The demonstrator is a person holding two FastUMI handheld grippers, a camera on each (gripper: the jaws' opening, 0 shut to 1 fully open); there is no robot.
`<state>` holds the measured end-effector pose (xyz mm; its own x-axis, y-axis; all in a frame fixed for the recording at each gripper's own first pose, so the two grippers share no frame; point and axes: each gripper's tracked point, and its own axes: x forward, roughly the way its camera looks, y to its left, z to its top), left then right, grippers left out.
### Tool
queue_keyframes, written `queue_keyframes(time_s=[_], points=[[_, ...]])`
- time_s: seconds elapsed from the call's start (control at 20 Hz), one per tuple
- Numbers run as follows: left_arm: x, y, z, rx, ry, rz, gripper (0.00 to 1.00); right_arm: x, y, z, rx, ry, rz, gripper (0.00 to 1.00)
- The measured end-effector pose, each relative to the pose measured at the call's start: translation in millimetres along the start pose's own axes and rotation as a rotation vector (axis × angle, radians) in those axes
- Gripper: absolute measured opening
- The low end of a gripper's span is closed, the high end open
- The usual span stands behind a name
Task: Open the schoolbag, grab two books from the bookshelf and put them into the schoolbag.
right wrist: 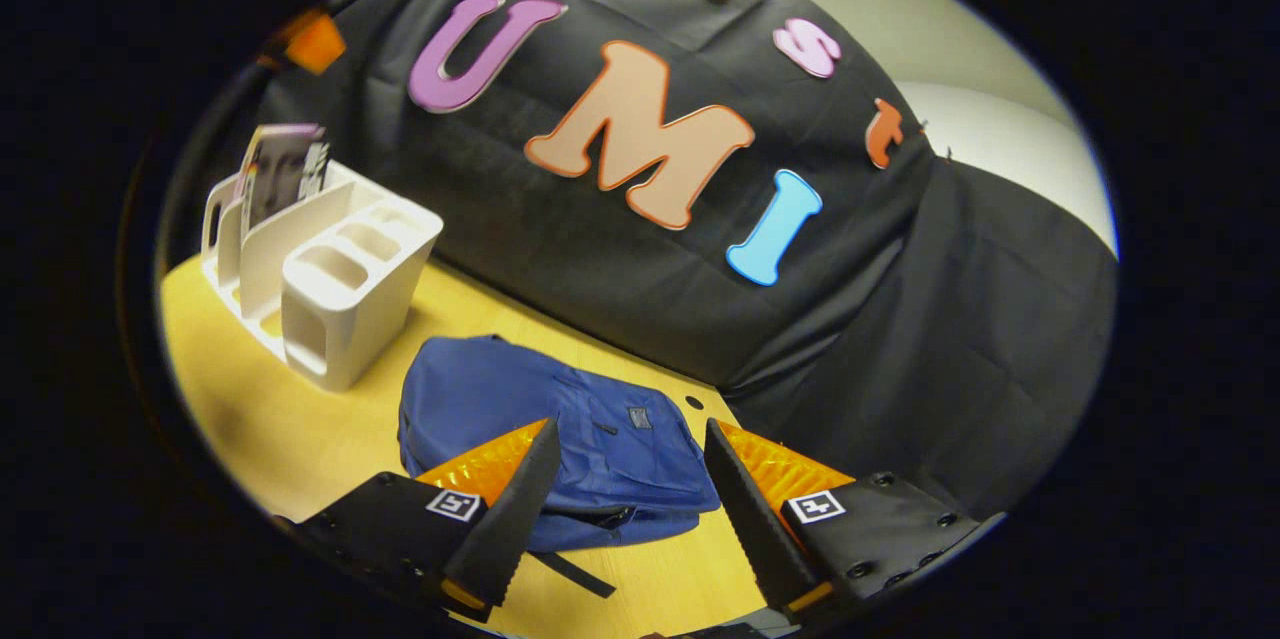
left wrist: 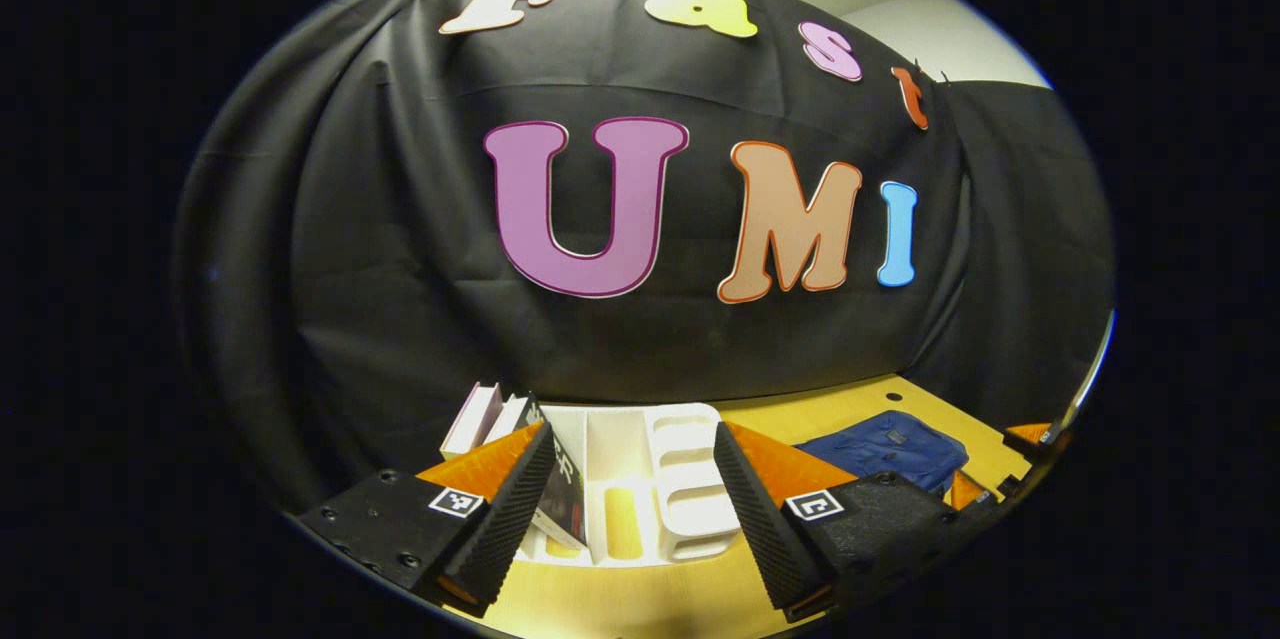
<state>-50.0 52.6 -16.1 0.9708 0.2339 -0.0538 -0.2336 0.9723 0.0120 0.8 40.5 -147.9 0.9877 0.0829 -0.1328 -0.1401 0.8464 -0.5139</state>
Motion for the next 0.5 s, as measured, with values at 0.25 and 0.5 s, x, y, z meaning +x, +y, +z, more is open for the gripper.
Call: queue_keyframes(time_s=[0.25,0.5], points=[[-14,17,-4,0.011,0.006,0.074,0.94,7,38,-35,-0.163,0.016,0.062,0.95],[-27,33,-8,0.026,0.032,0.142,0.93,18,66,-64,-0.33,0.007,0.096,0.91]])
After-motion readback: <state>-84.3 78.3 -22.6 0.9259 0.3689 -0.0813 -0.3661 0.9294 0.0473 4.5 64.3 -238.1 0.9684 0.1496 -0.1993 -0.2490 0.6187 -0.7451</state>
